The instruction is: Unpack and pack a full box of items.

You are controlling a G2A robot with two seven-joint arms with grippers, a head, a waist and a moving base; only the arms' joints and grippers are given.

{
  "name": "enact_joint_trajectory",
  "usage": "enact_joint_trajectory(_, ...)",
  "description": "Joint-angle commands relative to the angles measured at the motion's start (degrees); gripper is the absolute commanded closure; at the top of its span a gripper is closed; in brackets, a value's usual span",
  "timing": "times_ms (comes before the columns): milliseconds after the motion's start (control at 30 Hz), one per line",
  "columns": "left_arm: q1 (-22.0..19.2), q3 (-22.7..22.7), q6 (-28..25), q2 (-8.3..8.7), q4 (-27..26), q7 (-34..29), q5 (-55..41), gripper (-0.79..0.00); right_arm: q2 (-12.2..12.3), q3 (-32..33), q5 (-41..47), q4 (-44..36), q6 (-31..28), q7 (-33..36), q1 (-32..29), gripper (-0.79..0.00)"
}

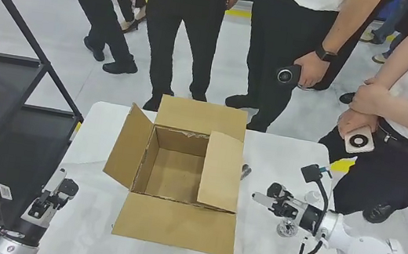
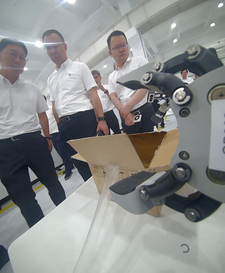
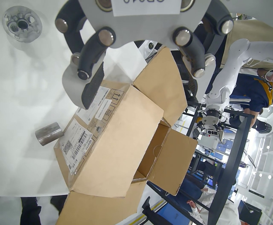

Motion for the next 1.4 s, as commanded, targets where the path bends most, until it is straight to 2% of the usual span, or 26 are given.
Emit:
enact_joint_trajectory(0, 0.0, 0.0, 0.0, 0.00, 0.0, 0.0, 0.0, -0.785, 0.0, -0.1, 0.1, 0.1, -0.1, 0.0, 0.1, -0.785)
enact_joint_trajectory(267, 0.0, 0.0, 0.0, 0.00, 0.0, 0.0, 0.0, -0.785, 0.0, -0.1, 0.1, 0.1, -0.1, 0.0, 0.1, -0.785)
enact_joint_trajectory(333, 0.0, 0.0, 0.0, 0.00, 0.0, 0.0, 0.0, -0.785, 0.1, -0.1, -1.6, 0.0, -0.3, -1.7, -0.5, -0.785)
enact_joint_trajectory(633, 0.0, 0.0, 0.0, 0.00, 0.0, 0.0, 0.0, -0.785, 1.6, 1.0, -22.5, -8.0, -2.4, -4.2, -7.2, -0.785)
enact_joint_trajectory(867, 0.0, 0.0, 0.0, 0.00, 0.0, 0.0, 0.0, -0.785, 2.6, 2.6, -38.2, -12.6, 0.8, -5.4, -14.2, -0.785)
enact_joint_trajectory(1100, 0.0, 0.0, 0.0, 0.00, 0.0, 0.0, 0.0, -0.785, 2.6, 0.9, -44.5, -8.0, 7.5, -5.0, -14.0, -0.785)
enact_joint_trajectory(1367, 0.0, 0.0, 0.0, 0.00, 0.0, 0.0, 0.0, -0.785, 2.6, -1.4, -47.1, -0.5, 10.5, -5.6, -10.6, -0.785)
